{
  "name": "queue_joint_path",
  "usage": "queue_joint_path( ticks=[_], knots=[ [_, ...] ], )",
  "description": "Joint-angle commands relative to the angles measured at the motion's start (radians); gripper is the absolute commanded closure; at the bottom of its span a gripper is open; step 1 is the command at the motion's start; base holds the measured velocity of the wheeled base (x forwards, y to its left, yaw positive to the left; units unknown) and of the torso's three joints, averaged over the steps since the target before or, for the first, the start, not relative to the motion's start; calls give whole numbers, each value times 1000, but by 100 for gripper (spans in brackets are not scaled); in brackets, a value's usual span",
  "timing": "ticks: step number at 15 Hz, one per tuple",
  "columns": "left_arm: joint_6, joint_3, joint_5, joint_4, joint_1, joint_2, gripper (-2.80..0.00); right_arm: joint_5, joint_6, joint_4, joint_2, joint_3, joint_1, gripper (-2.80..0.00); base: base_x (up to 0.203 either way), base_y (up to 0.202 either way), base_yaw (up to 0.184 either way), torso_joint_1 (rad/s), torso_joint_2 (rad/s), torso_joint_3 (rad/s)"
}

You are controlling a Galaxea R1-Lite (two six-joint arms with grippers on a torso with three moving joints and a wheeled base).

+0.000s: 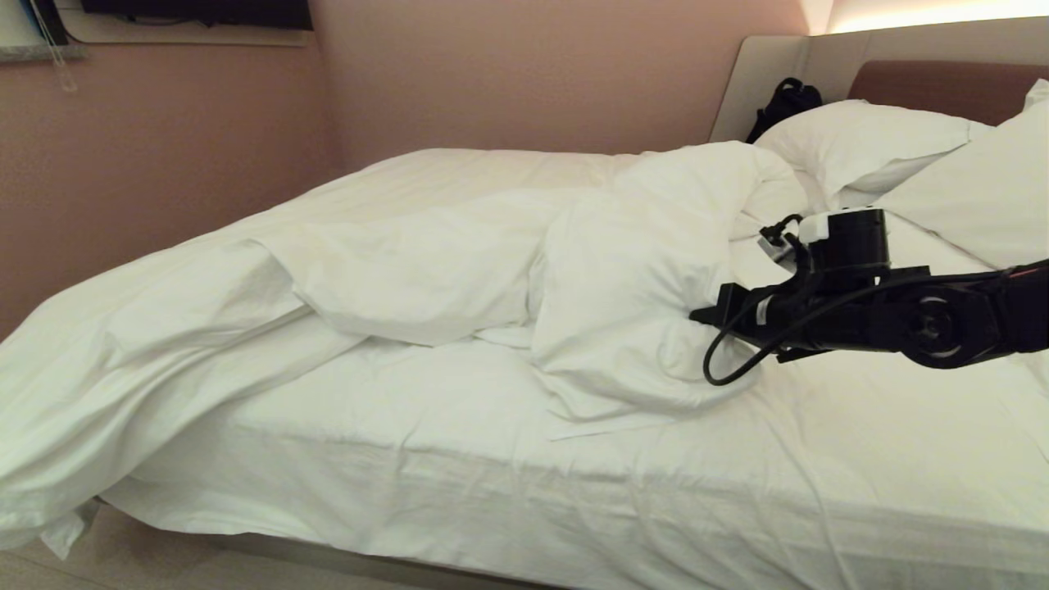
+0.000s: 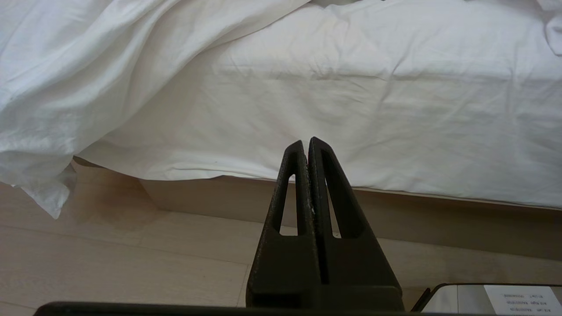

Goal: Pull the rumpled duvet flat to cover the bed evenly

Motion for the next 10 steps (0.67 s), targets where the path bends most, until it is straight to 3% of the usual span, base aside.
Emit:
queue_joint_path(
  ticks=[1,10],
  knots=[
    [0,0,0,0,0,0,0,-2,3,103,-40,7,-9,0,0,0,0,0,0,0],
    [0,0,0,0,0,0,0,-43,29,139,-236,156,-19,0,0,0,0,0,0,0]
  ],
)
